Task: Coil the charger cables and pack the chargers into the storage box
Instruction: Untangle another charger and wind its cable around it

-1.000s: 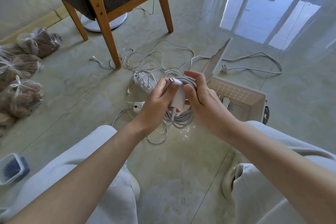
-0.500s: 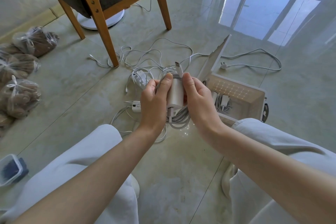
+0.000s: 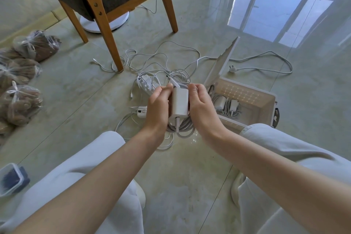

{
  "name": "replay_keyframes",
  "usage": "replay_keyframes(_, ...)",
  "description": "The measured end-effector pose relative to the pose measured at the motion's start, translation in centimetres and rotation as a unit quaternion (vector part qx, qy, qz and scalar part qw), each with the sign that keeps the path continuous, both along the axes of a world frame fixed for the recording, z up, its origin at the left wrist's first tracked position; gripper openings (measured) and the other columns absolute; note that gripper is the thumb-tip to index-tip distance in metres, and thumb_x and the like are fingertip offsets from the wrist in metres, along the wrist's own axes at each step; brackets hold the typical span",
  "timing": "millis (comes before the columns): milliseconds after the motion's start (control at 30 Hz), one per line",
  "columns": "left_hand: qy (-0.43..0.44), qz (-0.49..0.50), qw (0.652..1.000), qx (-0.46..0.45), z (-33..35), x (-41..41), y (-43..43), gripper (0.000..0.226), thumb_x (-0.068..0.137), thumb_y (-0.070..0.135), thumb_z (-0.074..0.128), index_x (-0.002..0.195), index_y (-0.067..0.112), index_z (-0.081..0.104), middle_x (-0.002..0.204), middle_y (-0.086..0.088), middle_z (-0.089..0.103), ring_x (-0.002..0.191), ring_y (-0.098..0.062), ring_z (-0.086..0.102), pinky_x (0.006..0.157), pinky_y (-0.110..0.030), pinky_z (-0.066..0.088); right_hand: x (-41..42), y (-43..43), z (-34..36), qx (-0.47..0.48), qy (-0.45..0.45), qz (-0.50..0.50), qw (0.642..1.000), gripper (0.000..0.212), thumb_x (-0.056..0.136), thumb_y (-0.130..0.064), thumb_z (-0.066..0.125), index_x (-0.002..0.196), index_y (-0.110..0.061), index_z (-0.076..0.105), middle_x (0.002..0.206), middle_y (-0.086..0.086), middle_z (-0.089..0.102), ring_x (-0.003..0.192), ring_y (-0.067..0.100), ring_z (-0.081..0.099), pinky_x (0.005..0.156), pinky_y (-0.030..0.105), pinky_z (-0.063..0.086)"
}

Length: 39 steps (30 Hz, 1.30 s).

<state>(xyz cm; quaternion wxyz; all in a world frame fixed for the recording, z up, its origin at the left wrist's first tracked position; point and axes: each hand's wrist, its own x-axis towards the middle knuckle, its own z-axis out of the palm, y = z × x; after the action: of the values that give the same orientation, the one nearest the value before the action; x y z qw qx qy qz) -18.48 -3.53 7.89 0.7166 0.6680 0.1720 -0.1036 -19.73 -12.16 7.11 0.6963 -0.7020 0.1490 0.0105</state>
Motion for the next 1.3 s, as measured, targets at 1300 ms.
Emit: replay_keyframes(1300,-0.316,-0.175,0.899,0.247,-1.4,2.2,-0.2,0.072,0.075,0.020,0.076,0.137,0.016,0.040,0.123,0.011,0.052,0.109,-0.004,0.056,0.088,-0.026,0.051,3.6,-3.7,0.6,0.002,-0.006,0.091,0.996,0.035,0.080,-0.018,0.071,0.108,-0.007,0.053,0.088,0.010,0.065,0.068,0.008,0.065,0.054,0.015,0.049)
